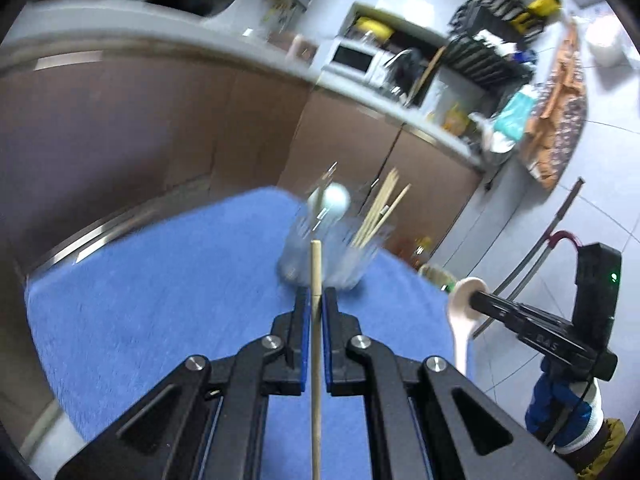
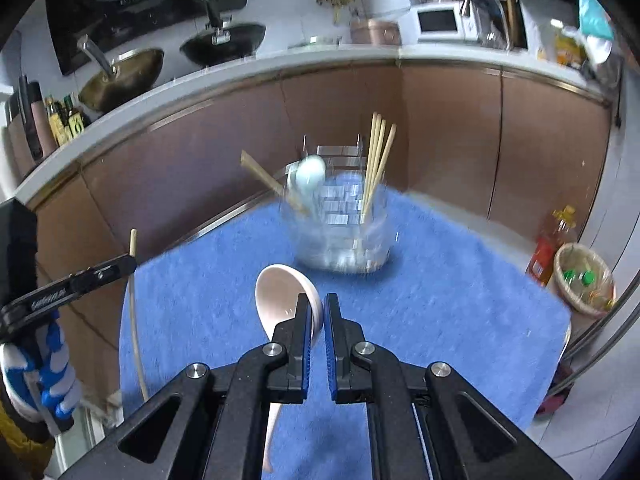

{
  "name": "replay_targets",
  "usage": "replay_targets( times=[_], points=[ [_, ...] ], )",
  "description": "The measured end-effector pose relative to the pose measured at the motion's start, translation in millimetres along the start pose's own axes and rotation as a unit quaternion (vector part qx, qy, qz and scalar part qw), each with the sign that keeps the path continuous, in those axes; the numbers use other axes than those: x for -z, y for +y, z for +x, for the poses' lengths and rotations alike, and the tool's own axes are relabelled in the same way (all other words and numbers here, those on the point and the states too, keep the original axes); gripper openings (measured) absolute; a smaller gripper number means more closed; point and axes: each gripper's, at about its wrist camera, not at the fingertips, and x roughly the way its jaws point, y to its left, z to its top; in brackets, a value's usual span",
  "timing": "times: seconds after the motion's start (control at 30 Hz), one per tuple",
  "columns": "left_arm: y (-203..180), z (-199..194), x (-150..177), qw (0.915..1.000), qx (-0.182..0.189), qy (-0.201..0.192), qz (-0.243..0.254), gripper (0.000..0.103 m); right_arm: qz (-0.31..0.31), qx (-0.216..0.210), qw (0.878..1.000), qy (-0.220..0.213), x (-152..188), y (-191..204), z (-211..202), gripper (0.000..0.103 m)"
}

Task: Organize utensils
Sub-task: 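Carry the pink spoon with the right tool while the left tool carries the chopstick to the holder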

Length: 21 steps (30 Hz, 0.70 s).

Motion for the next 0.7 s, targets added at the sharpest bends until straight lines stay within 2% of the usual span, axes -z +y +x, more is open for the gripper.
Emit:
replay_targets(
  times=[0.2, 0.4, 0.53, 0.7],
  points=[
    [-33.3, -1.1, -64.7, 0.9968, 0.027, -0.074, 0.013, 0.005, -0.004, 0.022, 0.996, -0.084, -58.3, -0.1, -1.2, 0.006],
    [-54.4, 28.0, -130.4, 0.9883, 0.023, -0.151, 0.005, 0.005, -0.003, 0.048, 0.985, -0.164, -109.4, -6.5, 23.7, 0.006],
    [-61.1, 66.5, -156.9, 0.9844, 0.003, -0.176, 0.006, 0.005, -0.006, 0.057, 0.981, -0.186, -127.1, -13.4, 52.7, 0.006],
    [-61.0, 112.0, -158.5, 0.9810, -0.032, -0.191, 0.007, 0.005, -0.018, 0.071, 0.979, -0.192, -129.3, -22.2, 91.1, 0.006]
  ],
)
